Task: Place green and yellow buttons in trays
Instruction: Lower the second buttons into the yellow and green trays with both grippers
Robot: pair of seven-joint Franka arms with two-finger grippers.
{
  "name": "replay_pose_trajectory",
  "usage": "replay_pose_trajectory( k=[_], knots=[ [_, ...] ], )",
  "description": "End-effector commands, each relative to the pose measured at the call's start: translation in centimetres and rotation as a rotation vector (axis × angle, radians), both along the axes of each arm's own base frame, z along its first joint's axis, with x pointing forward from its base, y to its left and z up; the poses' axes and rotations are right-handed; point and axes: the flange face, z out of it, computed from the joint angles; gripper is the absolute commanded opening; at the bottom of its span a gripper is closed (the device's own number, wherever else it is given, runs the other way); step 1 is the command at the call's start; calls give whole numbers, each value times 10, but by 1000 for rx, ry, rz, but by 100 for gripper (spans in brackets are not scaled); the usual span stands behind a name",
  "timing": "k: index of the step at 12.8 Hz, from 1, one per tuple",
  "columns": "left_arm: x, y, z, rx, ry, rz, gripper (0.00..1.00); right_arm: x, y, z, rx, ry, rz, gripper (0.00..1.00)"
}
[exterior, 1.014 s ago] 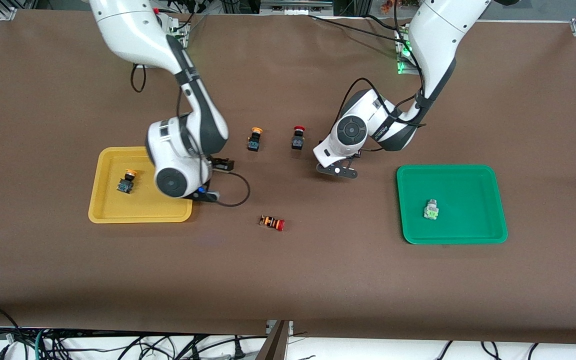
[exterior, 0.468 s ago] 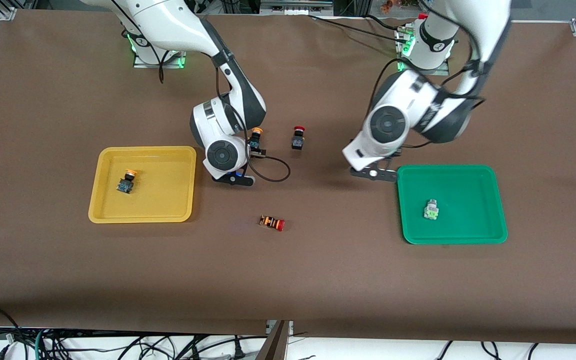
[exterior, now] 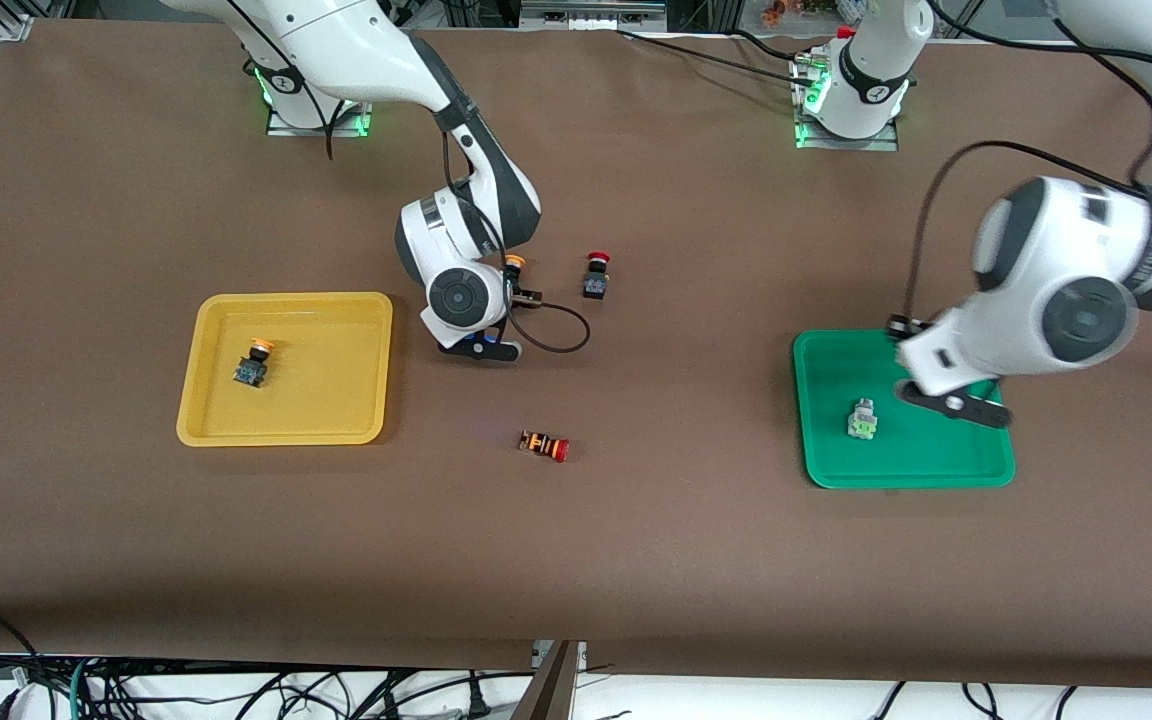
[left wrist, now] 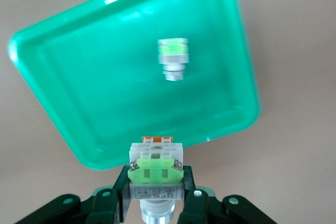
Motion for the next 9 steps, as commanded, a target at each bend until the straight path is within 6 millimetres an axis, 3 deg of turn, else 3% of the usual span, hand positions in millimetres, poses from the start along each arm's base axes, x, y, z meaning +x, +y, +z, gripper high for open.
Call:
replay_pose_trajectory(
  k=[1, 2, 3, 4, 5, 7, 9],
  knots=[
    [19, 34, -30, -24, -46, -67, 0, -20, 0, 3, 20, -8, -27, 88],
    [27, 40, -49, -25, -75, -100, 1, -20, 0, 4, 20, -9, -28, 54],
    [33, 53, -74, -9, -97, -137, 2, -20, 0, 4, 20, -7, -29, 26],
    [39, 61, -91, -4, -130, -150, 3, -20, 0, 5, 20, -7, -28, 10],
    [42, 62, -104, -12, -149, -153, 4, -21, 1, 5, 21, -8, -28, 2],
    [44, 62, -125, -32, -163, -151, 4, -13, -2, 25, 36, -23, -31, 0],
    [41, 63, -140, -40, -144, -139, 6, 28, -49, 59, 45, -44, -11, 0]
  ],
)
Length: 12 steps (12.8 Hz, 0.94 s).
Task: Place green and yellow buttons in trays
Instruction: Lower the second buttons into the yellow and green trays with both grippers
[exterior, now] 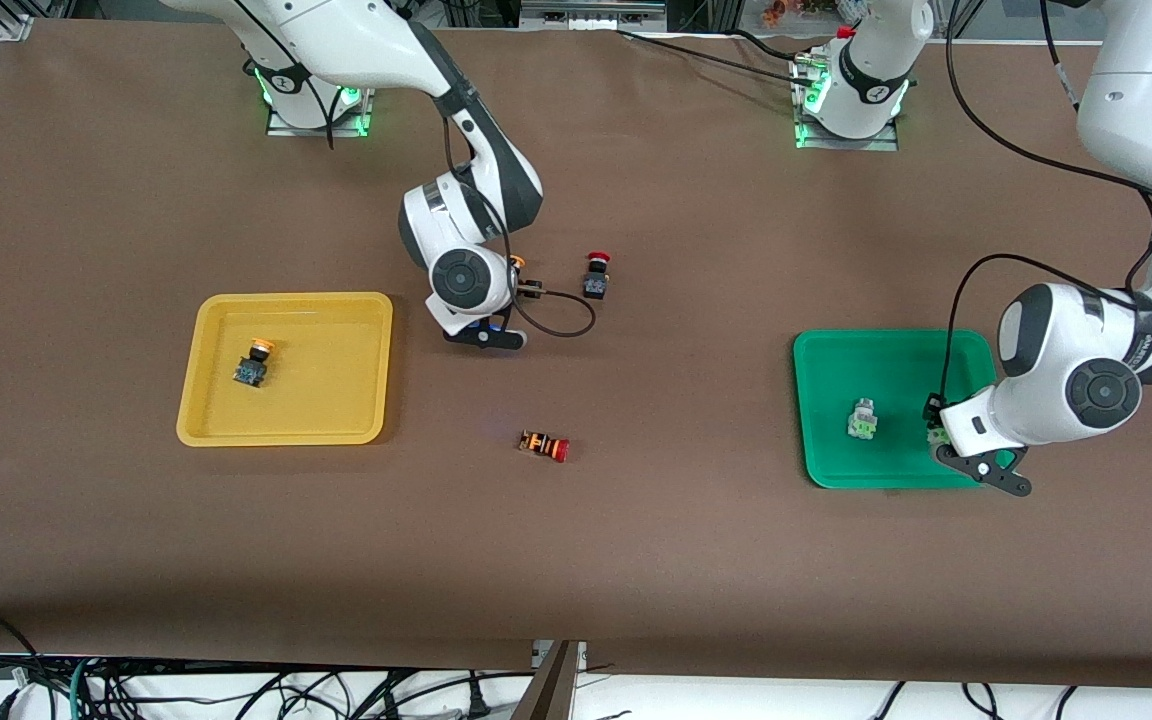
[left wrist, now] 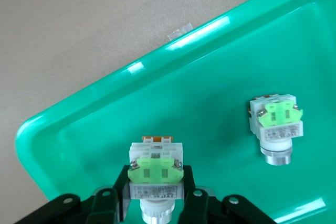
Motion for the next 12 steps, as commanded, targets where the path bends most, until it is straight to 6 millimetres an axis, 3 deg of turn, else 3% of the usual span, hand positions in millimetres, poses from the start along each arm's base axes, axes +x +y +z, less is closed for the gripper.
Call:
replay_pose_trajectory(
  k=[1, 2, 4, 6, 8, 10, 12],
  knots=[
    [2, 2, -12, -5, 5, -21, 7, 43, -68, 51, 27, 5, 28, 0],
    [2, 0, -15, -8, 0, -24, 18, 61, -102, 60, 20, 8, 44, 0],
    [2, 0, -14, -8, -1, -21, 100, 86, -164, 62, 28, -6, 103, 0],
    [4, 3, -2, -1, -13, -21, 100, 105, -224, 46, 41, 1, 133, 0],
    [8, 3, 48, 25, -61, -23, 100, 117, -261, 24, 35, -10, 174, 0],
    [7, -11, 114, 50, -72, -17, 100, 120, -279, 4, 42, -4, 191, 0],
    [7, -32, 172, 52, -51, -9, 100, 120, -279, 5, 41, -4, 188, 16]
  ],
)
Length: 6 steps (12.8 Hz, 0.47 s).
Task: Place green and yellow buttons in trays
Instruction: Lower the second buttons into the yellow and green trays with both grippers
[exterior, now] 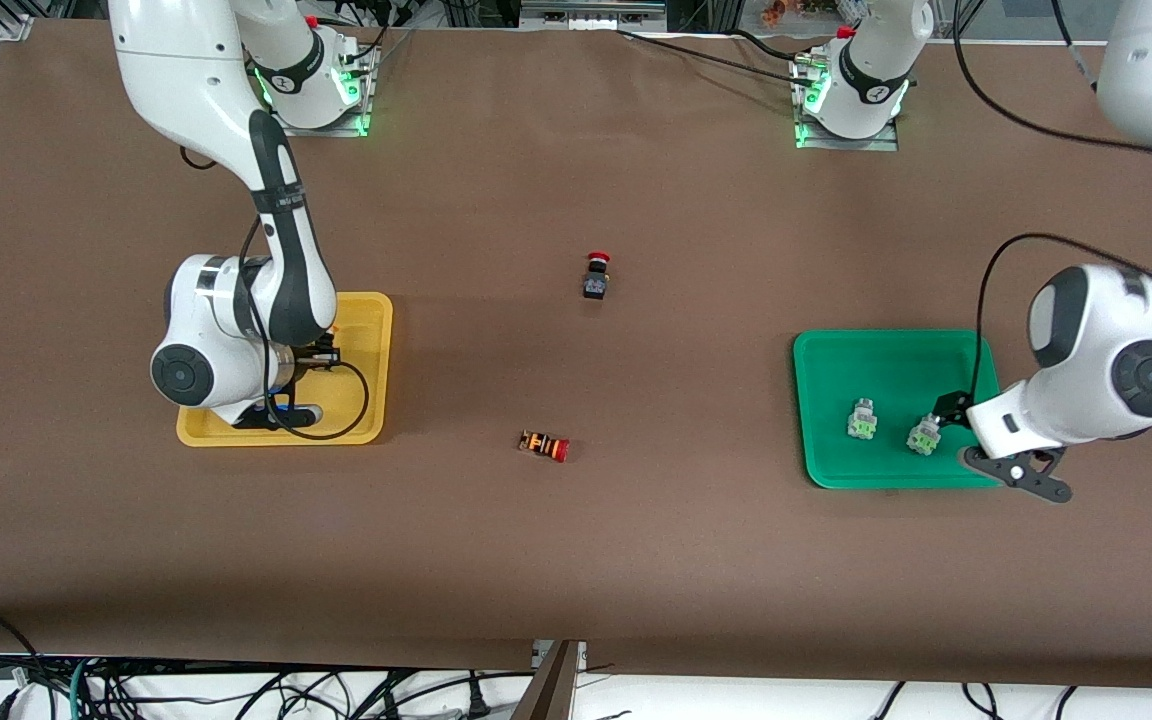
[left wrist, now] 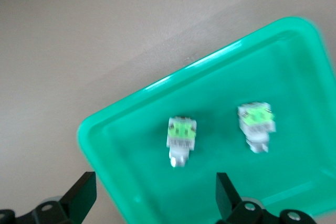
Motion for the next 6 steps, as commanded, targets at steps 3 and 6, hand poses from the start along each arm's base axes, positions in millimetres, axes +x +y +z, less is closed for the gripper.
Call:
replay_pose_trajectory(
  k=[3, 6],
  knots=[
    [-7, -36, 146, 12, 21, 115, 100, 9, 15, 14, 14, -24, 21, 99],
    [-24, -61, 214, -2, -24, 172, 100, 11, 34, 20, 22, -32, 0, 99]
  ],
)
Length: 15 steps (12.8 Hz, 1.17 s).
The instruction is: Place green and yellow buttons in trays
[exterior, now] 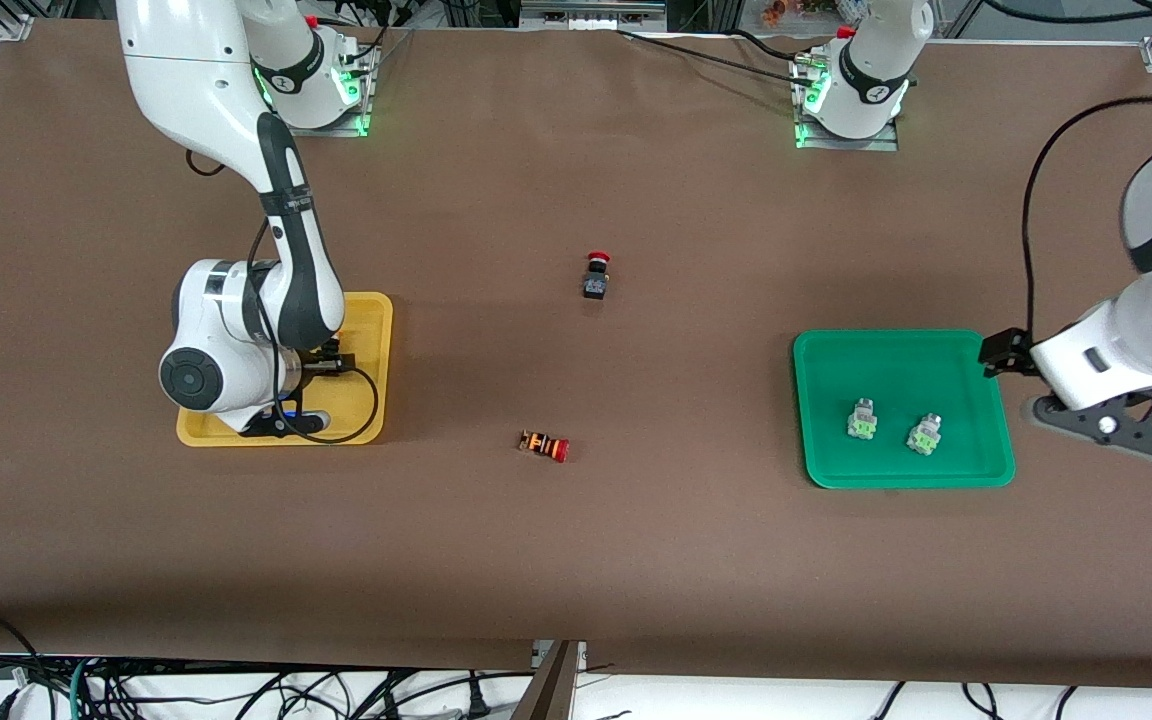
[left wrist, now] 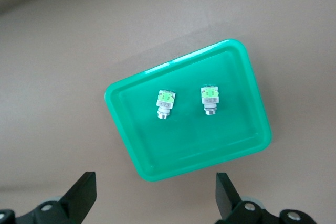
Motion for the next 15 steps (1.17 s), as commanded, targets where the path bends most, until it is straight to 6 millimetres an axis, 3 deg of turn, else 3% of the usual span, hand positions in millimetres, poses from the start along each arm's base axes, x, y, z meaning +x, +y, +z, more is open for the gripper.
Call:
replay_pose_trajectory(
  k=[1, 3, 5, 8, 11, 15],
  knots=[
    [-18, -22, 45, -6, -43, 167, 100, -1, 12, 3, 8, 19, -28, 99],
    [-57, -23, 74, -100, -65, 321, 100, 1, 9, 21, -33, -1, -4, 99],
    [-97, 3, 92, -154, -183, 379, 100, 1, 5, 57, -45, -31, 0, 99],
    [-101, 11, 84, -114, -172, 380, 100, -7, -25, 142, -41, -53, -26, 100],
    [-107, 8, 81, -98, -106, 372, 100, -39, -60, 242, -53, -111, -74, 100],
    [-106, 15, 86, -103, -109, 271, 100, -75, -70, 336, -128, -162, -25, 100]
  ],
)
